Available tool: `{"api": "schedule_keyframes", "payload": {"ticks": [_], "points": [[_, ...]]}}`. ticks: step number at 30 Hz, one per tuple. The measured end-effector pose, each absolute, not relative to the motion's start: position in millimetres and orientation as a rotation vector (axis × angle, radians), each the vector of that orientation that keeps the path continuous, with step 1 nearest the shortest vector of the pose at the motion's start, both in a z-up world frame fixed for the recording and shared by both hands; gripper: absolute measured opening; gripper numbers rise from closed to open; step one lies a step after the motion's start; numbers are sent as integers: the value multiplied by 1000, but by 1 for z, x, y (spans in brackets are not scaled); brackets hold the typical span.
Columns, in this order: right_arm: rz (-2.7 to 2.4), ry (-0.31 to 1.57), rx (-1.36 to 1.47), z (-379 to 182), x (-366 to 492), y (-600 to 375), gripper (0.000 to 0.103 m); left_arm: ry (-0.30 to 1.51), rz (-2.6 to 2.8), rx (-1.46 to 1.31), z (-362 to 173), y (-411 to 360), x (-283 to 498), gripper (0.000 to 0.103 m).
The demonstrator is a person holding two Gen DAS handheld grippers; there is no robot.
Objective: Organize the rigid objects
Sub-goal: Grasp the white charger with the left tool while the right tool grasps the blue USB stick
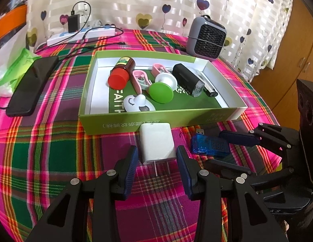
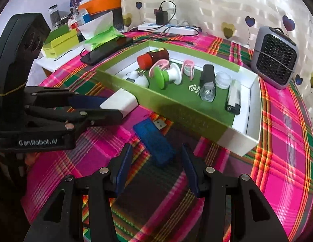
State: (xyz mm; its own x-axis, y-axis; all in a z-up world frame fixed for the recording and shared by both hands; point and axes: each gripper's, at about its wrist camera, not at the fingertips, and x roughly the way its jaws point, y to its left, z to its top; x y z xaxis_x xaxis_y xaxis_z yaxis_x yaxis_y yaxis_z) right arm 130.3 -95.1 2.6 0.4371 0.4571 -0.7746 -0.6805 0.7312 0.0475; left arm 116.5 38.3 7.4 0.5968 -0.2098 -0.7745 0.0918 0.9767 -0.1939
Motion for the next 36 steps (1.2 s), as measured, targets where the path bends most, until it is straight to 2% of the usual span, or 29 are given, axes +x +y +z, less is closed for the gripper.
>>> {"api": "schedule_keyframes", "payload": {"ticks": [15,28,36], "points": [[725,845,-344,2,132,-87,50,913,-161,-116,7,36,121,38],[754,838,-348,3,126,-84,26,909,-164,-145,7,40,120,36],[755,839,-345,3,125,-84,24,907,-167,-152,7,41,120,36]]}}
